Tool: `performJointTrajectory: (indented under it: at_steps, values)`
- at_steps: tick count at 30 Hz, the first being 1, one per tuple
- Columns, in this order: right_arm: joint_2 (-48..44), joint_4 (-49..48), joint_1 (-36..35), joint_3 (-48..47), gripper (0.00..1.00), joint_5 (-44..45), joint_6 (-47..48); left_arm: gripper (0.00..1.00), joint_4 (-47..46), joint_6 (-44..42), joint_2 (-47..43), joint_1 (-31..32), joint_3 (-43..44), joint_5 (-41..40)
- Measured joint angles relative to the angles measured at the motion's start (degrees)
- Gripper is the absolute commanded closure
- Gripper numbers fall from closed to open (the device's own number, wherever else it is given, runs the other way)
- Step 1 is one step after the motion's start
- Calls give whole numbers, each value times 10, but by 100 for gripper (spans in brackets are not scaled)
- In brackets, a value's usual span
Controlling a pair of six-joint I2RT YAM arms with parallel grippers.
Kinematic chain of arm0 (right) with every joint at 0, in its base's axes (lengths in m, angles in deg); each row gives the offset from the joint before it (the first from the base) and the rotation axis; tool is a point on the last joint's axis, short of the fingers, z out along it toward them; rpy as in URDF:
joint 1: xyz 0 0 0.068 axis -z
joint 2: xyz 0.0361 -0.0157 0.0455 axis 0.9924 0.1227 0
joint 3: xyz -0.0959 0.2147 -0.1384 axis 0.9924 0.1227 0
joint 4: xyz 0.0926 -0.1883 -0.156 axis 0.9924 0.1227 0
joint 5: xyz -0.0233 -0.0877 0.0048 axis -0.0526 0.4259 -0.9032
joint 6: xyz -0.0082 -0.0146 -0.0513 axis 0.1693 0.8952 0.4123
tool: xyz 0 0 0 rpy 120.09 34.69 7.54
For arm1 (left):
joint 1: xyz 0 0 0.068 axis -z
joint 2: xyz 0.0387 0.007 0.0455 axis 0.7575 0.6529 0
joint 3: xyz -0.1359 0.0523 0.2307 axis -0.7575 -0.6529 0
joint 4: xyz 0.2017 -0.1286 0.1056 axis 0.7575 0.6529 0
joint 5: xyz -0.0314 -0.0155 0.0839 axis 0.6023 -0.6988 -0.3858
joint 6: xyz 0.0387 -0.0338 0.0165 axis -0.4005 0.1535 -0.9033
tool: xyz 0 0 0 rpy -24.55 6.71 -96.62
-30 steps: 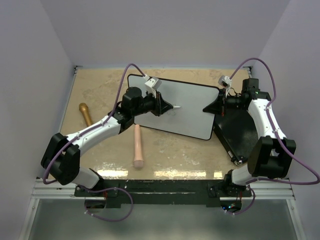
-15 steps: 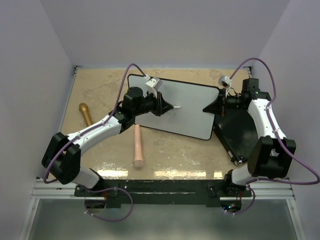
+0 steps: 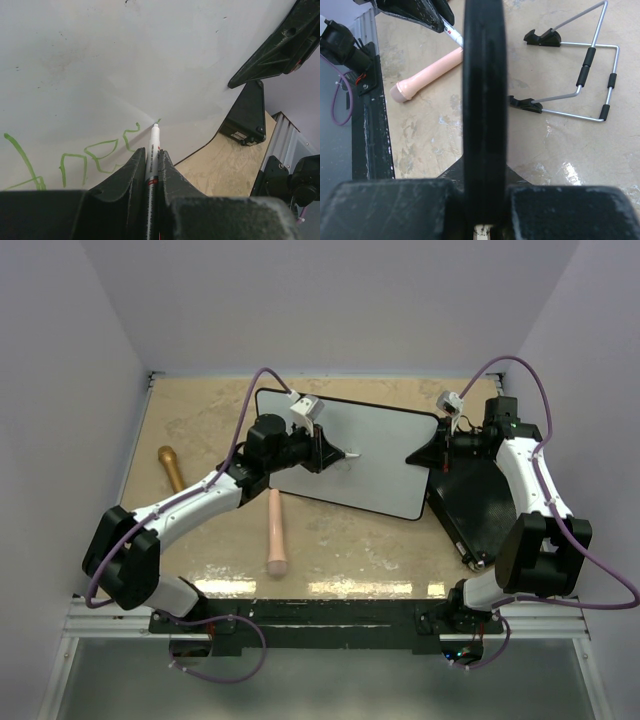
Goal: Write a sentence on the whiteboard
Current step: Write on the whiteboard at the center of the board.
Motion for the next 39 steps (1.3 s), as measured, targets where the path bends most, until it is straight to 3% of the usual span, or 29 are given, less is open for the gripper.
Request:
performJointTrajectory:
  at_steps: [39]
  values:
    - [0,0,0,0,100,0,0,100,13,-10,-19,-18,-15,3]
